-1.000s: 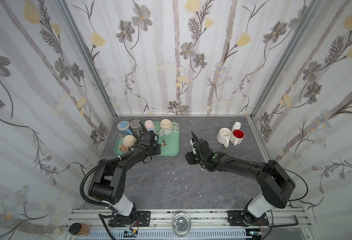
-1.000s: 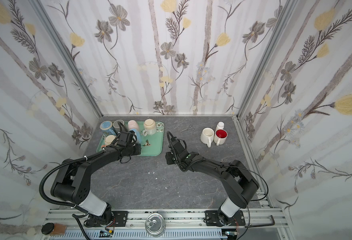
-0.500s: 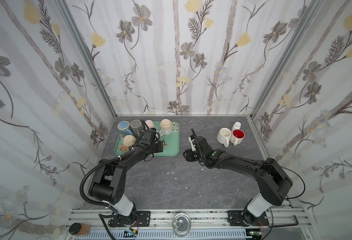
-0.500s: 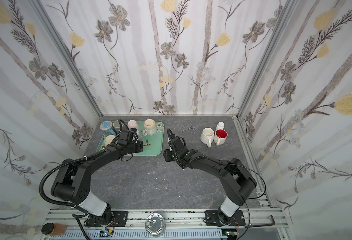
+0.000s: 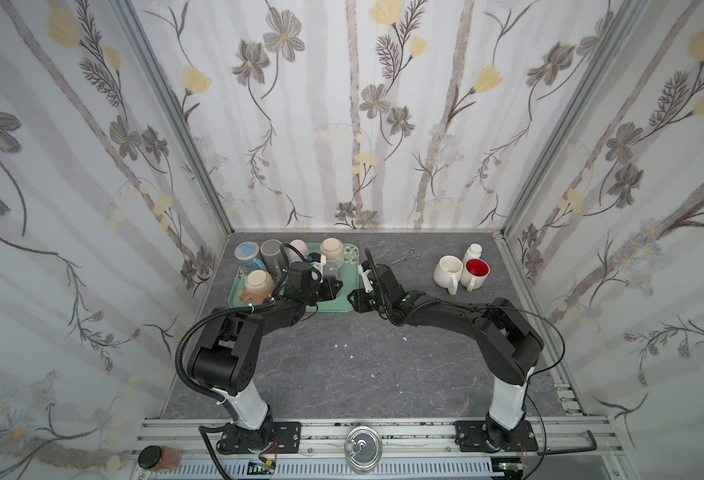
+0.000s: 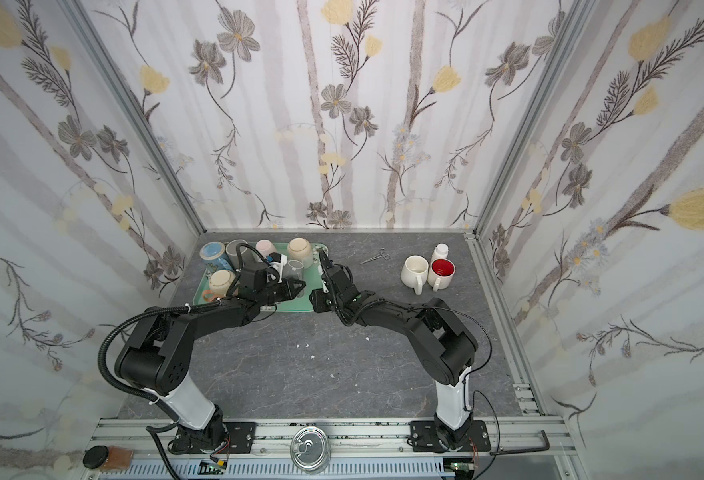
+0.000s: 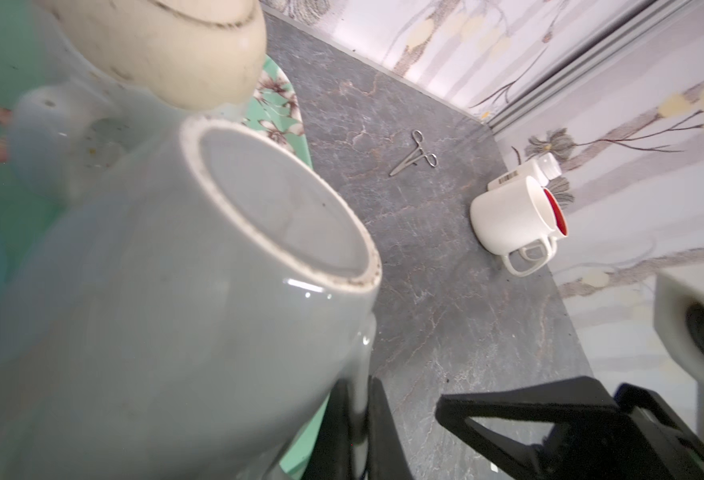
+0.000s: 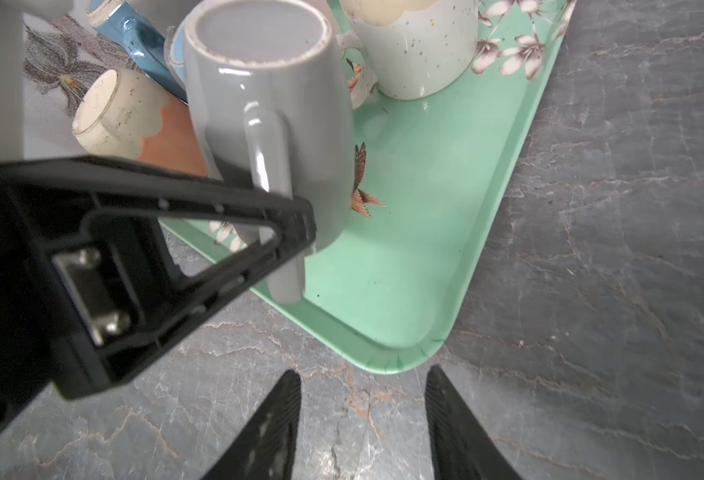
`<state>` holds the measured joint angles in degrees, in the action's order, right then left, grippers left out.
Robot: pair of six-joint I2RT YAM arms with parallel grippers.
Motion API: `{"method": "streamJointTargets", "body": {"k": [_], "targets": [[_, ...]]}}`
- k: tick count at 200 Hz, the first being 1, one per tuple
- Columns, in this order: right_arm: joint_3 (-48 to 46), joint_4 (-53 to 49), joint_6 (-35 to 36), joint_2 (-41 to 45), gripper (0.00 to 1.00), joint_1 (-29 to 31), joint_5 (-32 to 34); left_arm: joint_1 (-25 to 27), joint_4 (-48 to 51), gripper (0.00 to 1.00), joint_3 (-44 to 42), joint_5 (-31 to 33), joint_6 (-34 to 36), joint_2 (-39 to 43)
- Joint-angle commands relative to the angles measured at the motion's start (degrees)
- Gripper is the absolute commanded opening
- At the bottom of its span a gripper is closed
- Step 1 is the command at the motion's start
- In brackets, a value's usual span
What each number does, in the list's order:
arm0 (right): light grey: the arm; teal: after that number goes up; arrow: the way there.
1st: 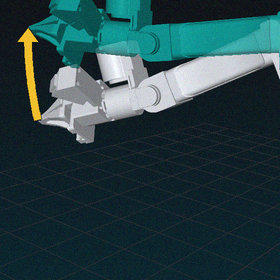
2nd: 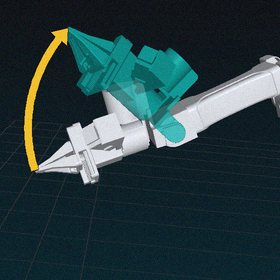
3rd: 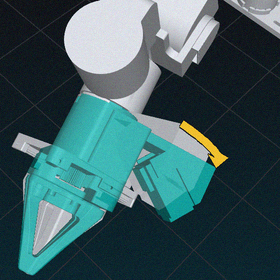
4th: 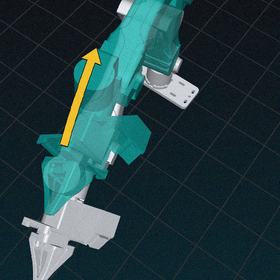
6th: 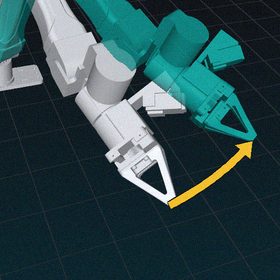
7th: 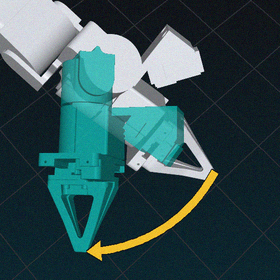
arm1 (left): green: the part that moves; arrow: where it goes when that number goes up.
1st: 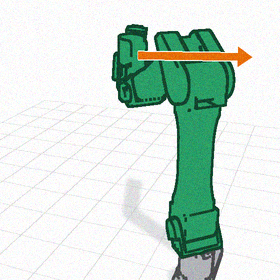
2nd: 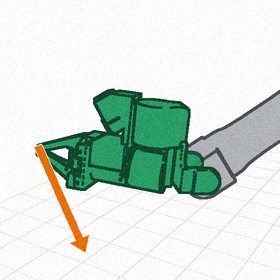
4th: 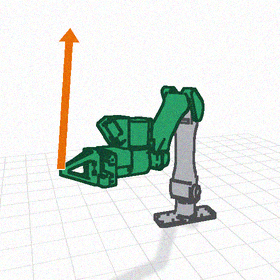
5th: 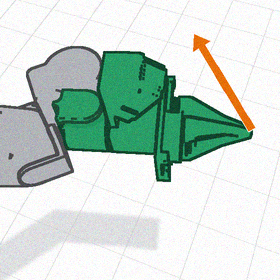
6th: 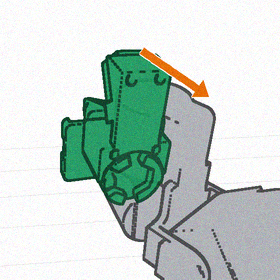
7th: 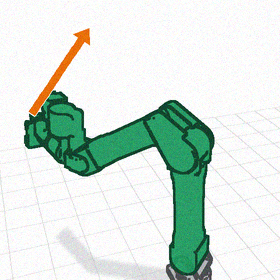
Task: Turn the mug right side up
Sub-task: 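Lift the grey mug with the left gripper while the right gripper approaches its handle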
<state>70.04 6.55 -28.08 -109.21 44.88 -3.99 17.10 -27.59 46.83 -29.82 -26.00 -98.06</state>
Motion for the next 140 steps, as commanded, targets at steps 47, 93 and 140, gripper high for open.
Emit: {"method": "streamJointTargets", "body": {"k": [47,93,140], "targets": [[2.3,0.0,1.4,-3.0,0.49,-0.9,3.0,0.0,-23.4,0.0,-1.3,-8.8,-2.8,-7.1],[2.3,-0.1,1.1,-3.5,0.49,-1.3,3.4,-0.5,-26.4,0.05,-2.8,-9.0,-3.2,-9.9],[2.7,-0.5,0.8,-3.5,0.49,-2.2,3.0,-1.8,-27.5,0.19,-6.9,-8.1,-2.8,-8.3]]}}
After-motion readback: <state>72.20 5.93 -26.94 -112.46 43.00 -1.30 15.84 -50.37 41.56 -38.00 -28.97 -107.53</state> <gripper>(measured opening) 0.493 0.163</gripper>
